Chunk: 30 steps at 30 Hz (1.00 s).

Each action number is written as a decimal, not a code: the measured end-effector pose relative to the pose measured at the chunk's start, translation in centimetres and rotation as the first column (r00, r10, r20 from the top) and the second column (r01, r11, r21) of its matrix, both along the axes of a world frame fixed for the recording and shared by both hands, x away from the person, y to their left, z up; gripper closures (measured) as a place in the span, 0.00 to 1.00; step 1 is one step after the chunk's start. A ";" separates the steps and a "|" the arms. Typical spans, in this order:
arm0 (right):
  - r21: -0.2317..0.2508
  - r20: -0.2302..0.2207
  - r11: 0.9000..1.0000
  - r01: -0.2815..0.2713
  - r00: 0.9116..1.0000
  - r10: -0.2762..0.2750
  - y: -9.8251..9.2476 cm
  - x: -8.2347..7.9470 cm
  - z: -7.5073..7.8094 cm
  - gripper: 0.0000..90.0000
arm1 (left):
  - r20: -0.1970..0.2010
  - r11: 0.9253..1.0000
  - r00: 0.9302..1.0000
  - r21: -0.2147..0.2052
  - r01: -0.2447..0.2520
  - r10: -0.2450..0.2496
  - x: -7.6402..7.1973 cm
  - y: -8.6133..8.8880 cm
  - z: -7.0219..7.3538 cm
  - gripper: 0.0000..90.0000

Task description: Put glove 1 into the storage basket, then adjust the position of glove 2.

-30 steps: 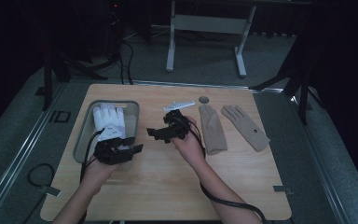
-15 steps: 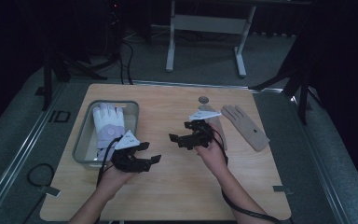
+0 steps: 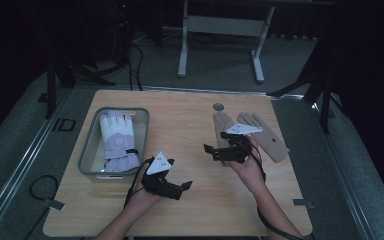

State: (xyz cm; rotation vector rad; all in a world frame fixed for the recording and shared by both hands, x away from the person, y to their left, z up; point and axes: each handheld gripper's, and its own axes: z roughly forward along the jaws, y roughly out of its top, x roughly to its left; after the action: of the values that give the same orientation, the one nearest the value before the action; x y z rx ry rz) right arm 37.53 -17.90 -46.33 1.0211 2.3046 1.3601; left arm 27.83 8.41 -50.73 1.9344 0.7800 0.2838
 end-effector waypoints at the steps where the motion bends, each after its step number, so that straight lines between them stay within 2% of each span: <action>1: -0.006 0.005 1.000 0.006 1.000 -0.006 -0.3 0.1 -0.1 0.16 | -0.002 1.000 1.000 0.012 0.003 -0.003 -0.1 -0.3 -0.4 0.02; 5: -0.023 0.024 0.999 0.032 0.999 -0.032 -1.7 0.6 -0.7 0.17 | 0.021 0.999 1.000 0.030 -0.010 0.010 -0.4 -0.8 -1.9 0.02; 9: -0.028 0.029 0.999 0.029 0.999 -0.029 -3.1 1.4 -1.7 0.18 | 0.053 0.999 0.998 0.023 -0.025 0.024 -0.6 -0.4 -2.8 0.02; 12: -0.038 0.043 0.999 0.020 0.999 -0.018 -4.0 2.2 -2.5 0.21 | 0.059 0.999 0.998 -0.006 -0.038 0.038 -0.8 0.2 -3.2 0.02; 13: -0.035 0.043 0.999 0.019 0.999 -0.017 -4.3 2.6 -2.8 0.21 | 0.078 0.999 0.996 -0.009 -0.049 0.049 -0.9 0.4 -3.2 0.02; 16: -0.028 0.033 0.999 0.024 0.999 -0.023 -4.9 3.8 -3.6 0.25 | 0.073 0.999 0.996 -0.008 -0.045 0.046 -1.2 0.6 -3.2 0.02; 18: -0.032 0.009 0.999 0.031 0.999 -0.031 -5.2 4.7 -4.2 0.30 | 0.070 0.999 0.997 0.004 -0.046 0.045 -1.3 0.7 -3.2 0.02; 20: -0.063 -0.006 0.997 0.045 0.999 -0.045 -5.3 5.7 -4.9 0.36 | 0.068 0.998 0.996 0.018 -0.054 0.052 -1.5 0.8 -3.3 0.00; 21: -0.075 -0.008 0.996 0.053 0.999 -0.053 -5.3 6.2 -5.2 0.38 | 0.064 0.999 0.997 0.014 -0.040 0.039 -1.5 0.8 -3.3 0.00; 23: -0.097 -0.029 0.993 0.064 0.997 -0.067 -5.2 7.2 -5.9 0.42 | 0.081 0.999 0.996 0.023 -0.046 0.044 -1.7 0.8 -3.4 0.00; 25: -0.137 -0.014 0.987 0.084 0.996 -0.087 -5.1 8.1 -6.5 0.42 | 0.080 0.999 0.996 0.014 -0.041 0.040 -1.7 0.8 -3.4 0.00; 30: -0.171 -0.026 0.976 0.132 0.990 -0.138 -5.1 9.9 -7.7 0.37 | 0.096 0.999 0.994 -0.024 -0.045 0.047 -1.7 1.0 -3.3 0.00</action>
State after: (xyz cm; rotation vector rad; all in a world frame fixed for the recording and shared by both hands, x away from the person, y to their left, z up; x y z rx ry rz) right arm 47.46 -23.00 -54.03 1.1346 2.2850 1.0826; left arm 26.11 9.41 -54.05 1.8698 0.7613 0.3926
